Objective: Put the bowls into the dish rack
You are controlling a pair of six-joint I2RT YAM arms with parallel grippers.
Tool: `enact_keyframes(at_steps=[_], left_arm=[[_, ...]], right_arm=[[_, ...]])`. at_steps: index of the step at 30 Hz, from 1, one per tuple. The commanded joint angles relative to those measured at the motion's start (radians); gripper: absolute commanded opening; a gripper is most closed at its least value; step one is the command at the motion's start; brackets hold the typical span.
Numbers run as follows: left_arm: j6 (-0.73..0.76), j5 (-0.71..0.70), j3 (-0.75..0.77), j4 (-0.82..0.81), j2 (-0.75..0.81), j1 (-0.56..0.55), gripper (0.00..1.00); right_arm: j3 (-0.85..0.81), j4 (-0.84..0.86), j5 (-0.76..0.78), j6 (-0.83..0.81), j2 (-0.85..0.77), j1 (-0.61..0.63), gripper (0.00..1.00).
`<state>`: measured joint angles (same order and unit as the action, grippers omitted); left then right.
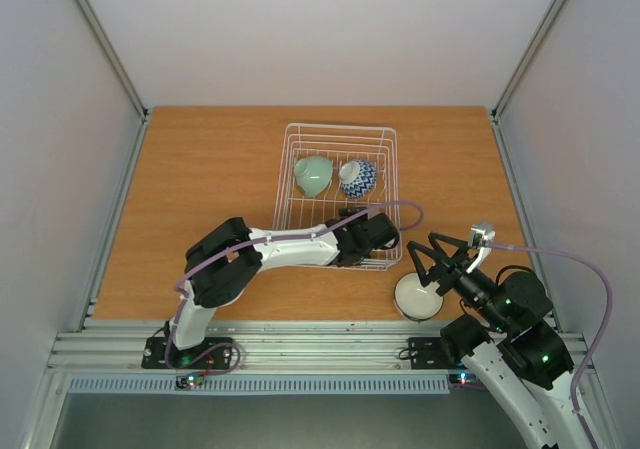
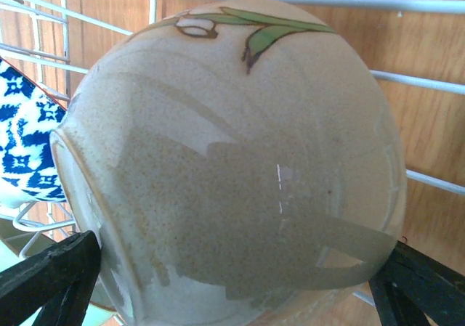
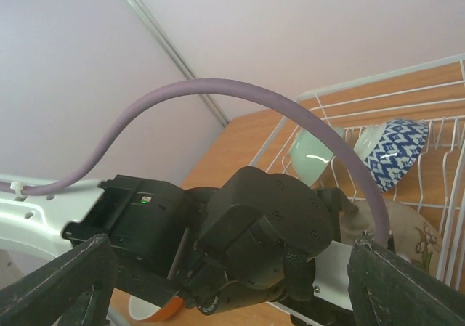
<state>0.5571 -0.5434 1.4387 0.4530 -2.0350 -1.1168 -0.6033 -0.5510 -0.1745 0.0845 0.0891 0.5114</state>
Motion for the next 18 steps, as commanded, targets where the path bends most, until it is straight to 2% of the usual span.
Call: enact_keyframes(at_steps=[1, 5, 10, 18], left_arm=[[-0.045, 0.104, 0.020, 0.065, 0.084, -0.009, 1.00], [-0.051, 0.101, 0.041, 0.062, 0.117, -0.009, 0.99], [0.014, -0.017, 0.029, -0.052, 0.139, -0.009, 0.99], [0.033, 0.017, 0.034, -0.023, 0.125, -0.008, 0.99]], right_arm=[[-0.012, 0.000, 0.009, -0.003, -0.006, 0.002, 0.86], [-0.007, -0.001, 0.005, -0.001, -0.006, 0.002, 0.86], [-0.003, -0.003, 0.007, 0.003, -0.012, 0.002, 0.86], [-0.001, -0.009, 0.010, 0.003, -0.017, 0.002, 0.86]])
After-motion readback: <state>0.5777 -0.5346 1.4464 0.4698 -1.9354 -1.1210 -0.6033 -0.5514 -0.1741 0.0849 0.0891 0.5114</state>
